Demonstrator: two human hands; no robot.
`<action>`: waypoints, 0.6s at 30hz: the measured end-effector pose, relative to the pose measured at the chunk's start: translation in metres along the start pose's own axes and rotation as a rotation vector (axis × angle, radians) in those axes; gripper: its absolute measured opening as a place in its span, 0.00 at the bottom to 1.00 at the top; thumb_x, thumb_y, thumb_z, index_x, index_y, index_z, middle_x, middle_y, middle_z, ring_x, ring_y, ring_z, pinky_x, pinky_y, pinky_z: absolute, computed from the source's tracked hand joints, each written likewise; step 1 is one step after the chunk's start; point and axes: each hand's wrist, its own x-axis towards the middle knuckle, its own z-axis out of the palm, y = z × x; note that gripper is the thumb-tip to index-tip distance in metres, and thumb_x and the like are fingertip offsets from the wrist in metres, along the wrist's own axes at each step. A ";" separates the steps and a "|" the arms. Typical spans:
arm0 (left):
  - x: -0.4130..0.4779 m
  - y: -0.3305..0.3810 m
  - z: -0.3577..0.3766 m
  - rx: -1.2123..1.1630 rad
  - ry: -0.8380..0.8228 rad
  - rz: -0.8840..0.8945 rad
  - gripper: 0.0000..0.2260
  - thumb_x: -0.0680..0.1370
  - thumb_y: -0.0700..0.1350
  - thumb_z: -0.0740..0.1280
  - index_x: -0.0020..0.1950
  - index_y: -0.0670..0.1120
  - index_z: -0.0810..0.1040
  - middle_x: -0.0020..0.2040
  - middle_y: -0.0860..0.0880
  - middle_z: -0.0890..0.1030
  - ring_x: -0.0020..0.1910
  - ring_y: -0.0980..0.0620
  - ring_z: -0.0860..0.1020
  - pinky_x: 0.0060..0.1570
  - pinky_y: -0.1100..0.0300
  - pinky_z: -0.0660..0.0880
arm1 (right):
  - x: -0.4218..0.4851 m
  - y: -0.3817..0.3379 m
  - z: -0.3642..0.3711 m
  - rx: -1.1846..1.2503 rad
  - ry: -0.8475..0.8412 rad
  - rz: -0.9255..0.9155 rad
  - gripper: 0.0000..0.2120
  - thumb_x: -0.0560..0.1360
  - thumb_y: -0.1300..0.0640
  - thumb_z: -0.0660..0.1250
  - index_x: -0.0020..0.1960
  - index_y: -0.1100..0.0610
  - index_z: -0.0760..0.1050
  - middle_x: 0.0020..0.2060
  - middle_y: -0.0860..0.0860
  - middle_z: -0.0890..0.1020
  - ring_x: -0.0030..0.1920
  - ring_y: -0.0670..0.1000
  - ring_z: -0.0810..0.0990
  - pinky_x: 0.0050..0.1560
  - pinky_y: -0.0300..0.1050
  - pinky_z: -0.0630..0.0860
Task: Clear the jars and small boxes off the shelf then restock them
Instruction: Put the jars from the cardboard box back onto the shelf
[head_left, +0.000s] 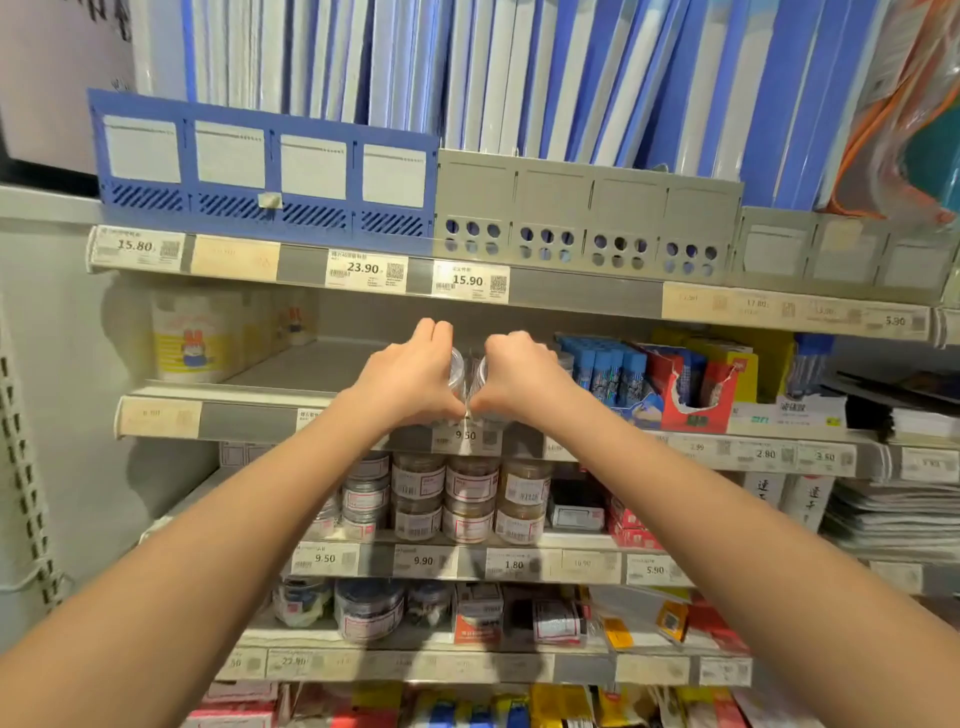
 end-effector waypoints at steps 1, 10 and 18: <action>-0.001 0.001 0.002 -0.001 0.034 0.004 0.31 0.67 0.55 0.72 0.62 0.45 0.61 0.58 0.47 0.69 0.48 0.39 0.77 0.38 0.52 0.68 | 0.001 -0.001 0.002 0.002 0.008 -0.011 0.19 0.67 0.52 0.74 0.51 0.58 0.68 0.45 0.55 0.75 0.52 0.59 0.78 0.53 0.53 0.73; -0.008 0.001 0.010 -0.045 0.174 -0.020 0.28 0.69 0.56 0.71 0.60 0.47 0.63 0.58 0.48 0.68 0.46 0.36 0.77 0.39 0.51 0.67 | -0.002 0.006 0.008 0.028 0.084 -0.002 0.24 0.69 0.51 0.74 0.57 0.61 0.68 0.57 0.58 0.64 0.49 0.63 0.76 0.55 0.56 0.74; -0.004 -0.006 0.018 -0.232 0.239 -0.018 0.33 0.70 0.55 0.71 0.72 0.49 0.63 0.63 0.49 0.65 0.49 0.38 0.78 0.48 0.47 0.75 | 0.002 0.011 0.017 0.120 0.184 0.003 0.33 0.69 0.53 0.73 0.65 0.60 0.59 0.57 0.58 0.66 0.52 0.65 0.76 0.54 0.57 0.74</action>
